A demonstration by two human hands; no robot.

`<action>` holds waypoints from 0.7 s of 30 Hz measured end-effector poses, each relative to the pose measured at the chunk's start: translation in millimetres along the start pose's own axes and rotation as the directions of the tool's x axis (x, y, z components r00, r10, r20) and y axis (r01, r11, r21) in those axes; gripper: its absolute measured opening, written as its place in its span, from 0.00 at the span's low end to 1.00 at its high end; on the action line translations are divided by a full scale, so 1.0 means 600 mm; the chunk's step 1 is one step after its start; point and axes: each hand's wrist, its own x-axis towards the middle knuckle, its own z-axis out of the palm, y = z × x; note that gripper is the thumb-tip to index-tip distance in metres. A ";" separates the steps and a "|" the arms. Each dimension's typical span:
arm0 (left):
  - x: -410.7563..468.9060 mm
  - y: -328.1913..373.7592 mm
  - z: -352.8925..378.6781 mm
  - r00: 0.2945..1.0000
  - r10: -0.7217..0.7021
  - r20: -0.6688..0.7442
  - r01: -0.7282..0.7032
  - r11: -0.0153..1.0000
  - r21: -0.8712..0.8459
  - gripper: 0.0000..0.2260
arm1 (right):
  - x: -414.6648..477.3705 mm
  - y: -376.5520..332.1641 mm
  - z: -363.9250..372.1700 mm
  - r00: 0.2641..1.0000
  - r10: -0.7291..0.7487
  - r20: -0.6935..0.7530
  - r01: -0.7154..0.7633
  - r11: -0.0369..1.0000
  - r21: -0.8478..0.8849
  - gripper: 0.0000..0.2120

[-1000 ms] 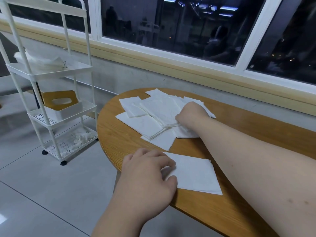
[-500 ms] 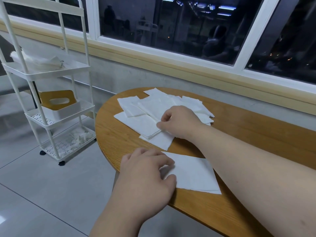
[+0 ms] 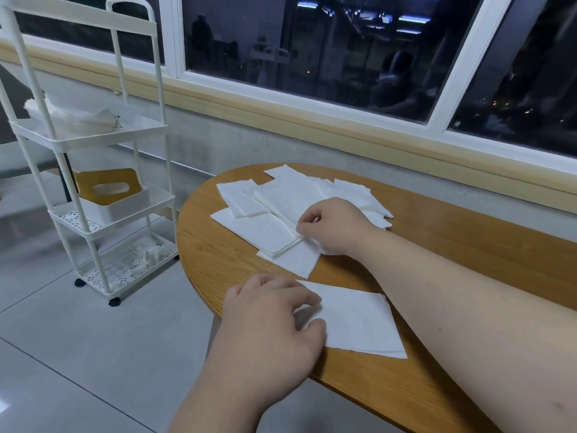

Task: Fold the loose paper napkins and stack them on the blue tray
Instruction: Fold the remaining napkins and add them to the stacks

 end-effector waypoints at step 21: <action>-0.001 0.008 -0.008 1.000 -0.018 0.018 0.018 1.000 -0.005 0.13 | -0.023 0.013 -0.022 0.974 -0.011 -0.225 0.036 0.994 0.108 0.08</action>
